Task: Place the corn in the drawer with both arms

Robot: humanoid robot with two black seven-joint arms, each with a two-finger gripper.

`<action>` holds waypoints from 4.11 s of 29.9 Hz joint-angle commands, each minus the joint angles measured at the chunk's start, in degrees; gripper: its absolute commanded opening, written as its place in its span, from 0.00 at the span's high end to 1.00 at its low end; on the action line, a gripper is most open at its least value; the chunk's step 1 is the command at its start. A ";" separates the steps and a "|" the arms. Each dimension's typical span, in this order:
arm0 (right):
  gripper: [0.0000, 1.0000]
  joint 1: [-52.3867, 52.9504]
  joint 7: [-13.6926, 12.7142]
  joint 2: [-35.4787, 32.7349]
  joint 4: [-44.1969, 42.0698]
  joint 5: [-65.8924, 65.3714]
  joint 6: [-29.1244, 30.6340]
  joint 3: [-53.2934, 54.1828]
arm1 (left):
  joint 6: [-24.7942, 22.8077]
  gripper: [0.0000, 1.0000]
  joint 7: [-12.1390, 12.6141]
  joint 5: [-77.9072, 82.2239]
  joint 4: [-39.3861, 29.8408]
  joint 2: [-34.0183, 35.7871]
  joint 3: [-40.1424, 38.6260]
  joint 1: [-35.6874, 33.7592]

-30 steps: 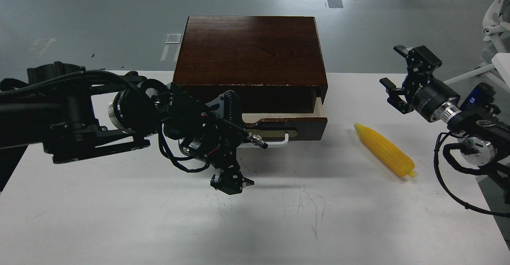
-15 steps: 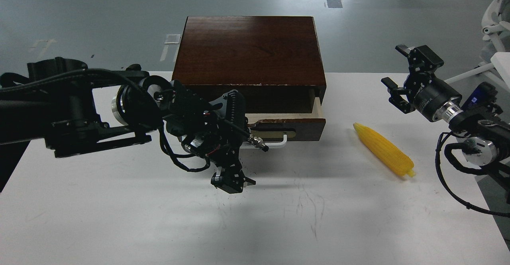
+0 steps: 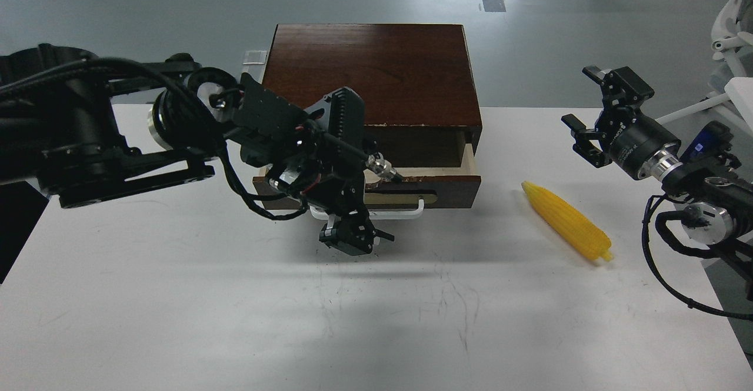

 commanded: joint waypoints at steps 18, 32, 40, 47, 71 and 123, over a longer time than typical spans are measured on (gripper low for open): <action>0.00 -0.07 0.00 -0.09 0.00 0.00 0.37 -0.22 | 3.12 0.01 0.00 -87.41 8.80 27.27 -5.17 16.89; 0.00 2.38 0.00 -4.83 3.77 -15.97 0.81 -5.31 | 2.42 0.01 0.00 -118.84 21.10 24.55 -5.26 31.40; 0.00 9.14 0.00 -12.74 8.44 -37.31 0.99 -13.56 | -0.01 0.01 0.00 -119.20 28.40 19.11 -7.71 35.10; 0.00 12.85 0.00 -14.95 8.44 -54.83 0.90 -20.78 | -0.01 0.01 0.00 -121.22 31.31 16.20 -12.99 38.71; 0.11 12.85 0.00 -6.07 1.23 -66.97 -2.35 -30.63 | -0.01 0.01 0.00 -121.48 31.57 16.28 -15.37 40.99; 1.00 63.91 0.00 22.58 16.43 -75.39 -15.44 -50.85 | -0.01 0.01 0.00 -121.13 30.87 18.04 -16.86 40.91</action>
